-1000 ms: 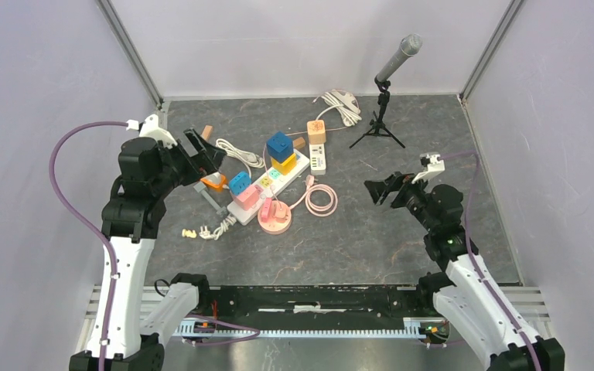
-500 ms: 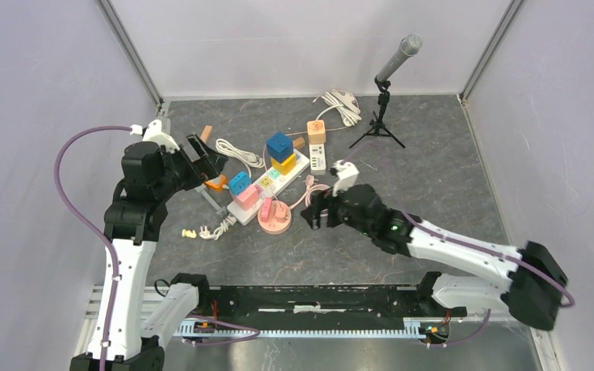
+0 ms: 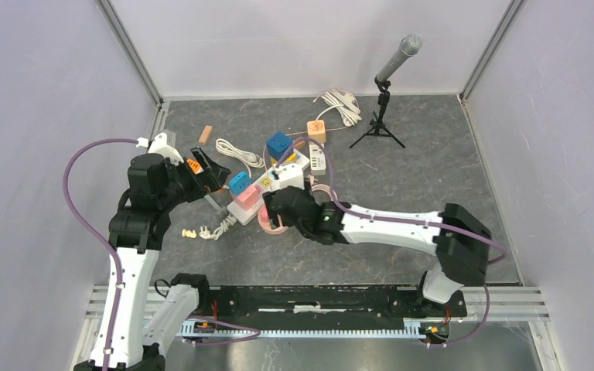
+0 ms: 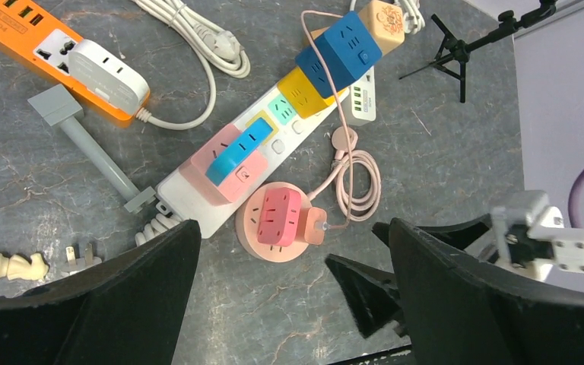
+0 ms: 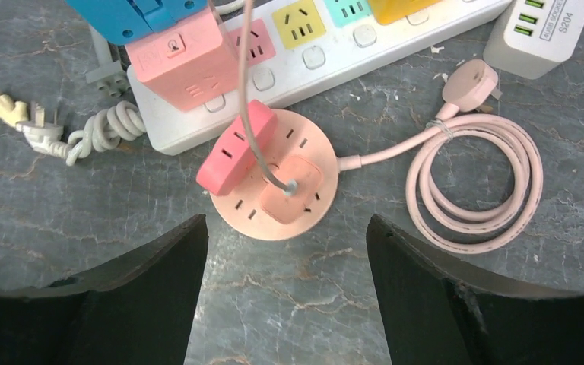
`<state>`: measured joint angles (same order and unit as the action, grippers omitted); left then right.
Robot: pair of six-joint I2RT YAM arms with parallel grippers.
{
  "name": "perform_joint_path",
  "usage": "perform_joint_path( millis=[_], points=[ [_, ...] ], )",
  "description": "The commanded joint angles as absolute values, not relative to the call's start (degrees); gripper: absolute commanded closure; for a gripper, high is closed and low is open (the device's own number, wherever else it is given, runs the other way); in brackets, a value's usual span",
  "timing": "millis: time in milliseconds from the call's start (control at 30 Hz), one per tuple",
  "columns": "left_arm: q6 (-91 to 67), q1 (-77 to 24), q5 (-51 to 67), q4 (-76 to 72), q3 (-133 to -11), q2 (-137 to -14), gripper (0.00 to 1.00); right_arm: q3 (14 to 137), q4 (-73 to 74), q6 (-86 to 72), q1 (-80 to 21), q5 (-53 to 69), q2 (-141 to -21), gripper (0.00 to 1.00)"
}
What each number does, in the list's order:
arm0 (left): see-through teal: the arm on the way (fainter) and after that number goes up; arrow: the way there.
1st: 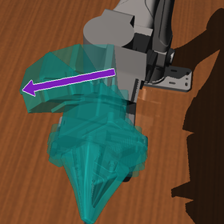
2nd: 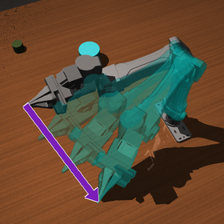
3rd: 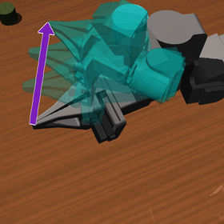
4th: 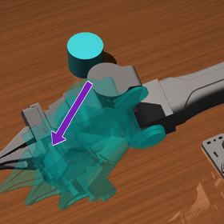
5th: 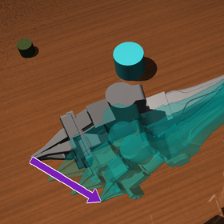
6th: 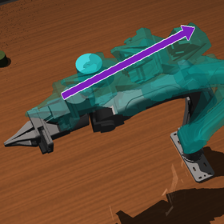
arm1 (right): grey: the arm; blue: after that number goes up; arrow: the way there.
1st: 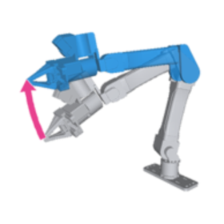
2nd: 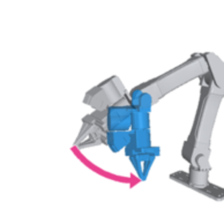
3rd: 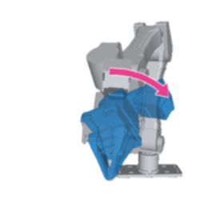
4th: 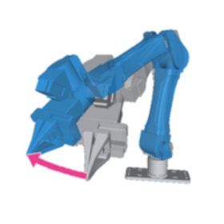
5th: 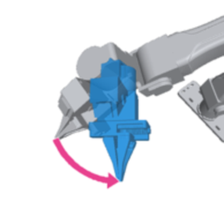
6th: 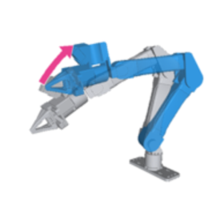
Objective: Pull the plug off the socket
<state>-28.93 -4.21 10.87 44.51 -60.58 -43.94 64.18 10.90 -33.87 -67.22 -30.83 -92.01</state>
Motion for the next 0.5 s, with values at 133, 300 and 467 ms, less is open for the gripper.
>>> perform_joint_path(
  millis=[133,300,467],
  points=[
    [-28.42,-3.91,11.11,43.84,-60.71,-43.58,0.00,73.27,18.23,-36.34,-67.72,-37.36,-100.53,0.22],
    [-28.33,-3.98,17.74,42.00,-62.23,-46.18,0.00,78.93,22.71,-35.39,-67.33,-36.43,-105.11,0.35],
    [-30.04,-3.97,20.13,41.66,-62.65,-48.68,0.00,79.57,22.96,-35.99,-66.17,-32.58,-107.54,0.39]
  ],
)
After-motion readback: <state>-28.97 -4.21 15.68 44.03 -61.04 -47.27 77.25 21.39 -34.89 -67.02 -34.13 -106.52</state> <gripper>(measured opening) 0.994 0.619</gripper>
